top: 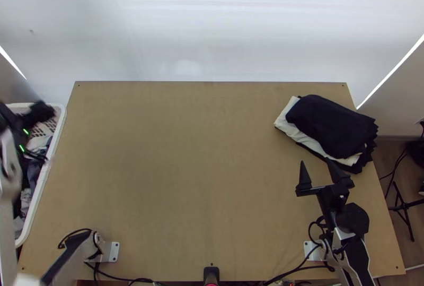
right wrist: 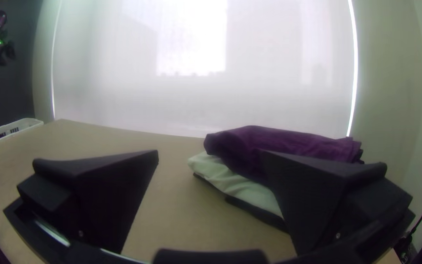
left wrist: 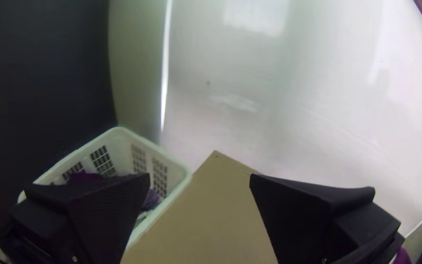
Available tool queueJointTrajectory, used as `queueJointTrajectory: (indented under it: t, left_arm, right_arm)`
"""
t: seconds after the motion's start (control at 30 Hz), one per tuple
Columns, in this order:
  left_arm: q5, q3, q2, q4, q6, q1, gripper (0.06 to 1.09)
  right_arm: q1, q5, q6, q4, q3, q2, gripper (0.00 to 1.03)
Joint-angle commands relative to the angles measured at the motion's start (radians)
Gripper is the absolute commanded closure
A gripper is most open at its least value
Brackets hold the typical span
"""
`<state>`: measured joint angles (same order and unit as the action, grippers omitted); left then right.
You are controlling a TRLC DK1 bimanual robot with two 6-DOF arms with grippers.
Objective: Fold the t-shirt
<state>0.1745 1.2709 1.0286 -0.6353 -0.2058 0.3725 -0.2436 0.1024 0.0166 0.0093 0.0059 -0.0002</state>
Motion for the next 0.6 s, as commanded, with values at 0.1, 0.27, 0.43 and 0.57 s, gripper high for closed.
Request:
queueJointTrajectory:
  t: [0.1,0.27,0.43,0.57]
  left_arm:
    - [-0.018,0.234,0.450,-0.230,0.121,0.411,0.10]
    - [-0.018,0.137,0.585,-0.224,0.302,0.516,0.10]
    - [-0.020,-0.011,0.691,-0.046,0.473,0.580,0.10]
    - [-0.023,-0.110,0.745,0.177,0.592,0.588,0.10]
  right_arm:
    - [0.000,0.000,0.000,0.000,0.000,0.000,0.05]
    - [0.000,0.000,0.000,0.000,0.000,0.000,0.05]
    - [0.000,0.000,0.000,0.000,0.000,0.000,0.05]
    - [-0.002,0.000,0.000,0.000,0.000,0.000,0.05]
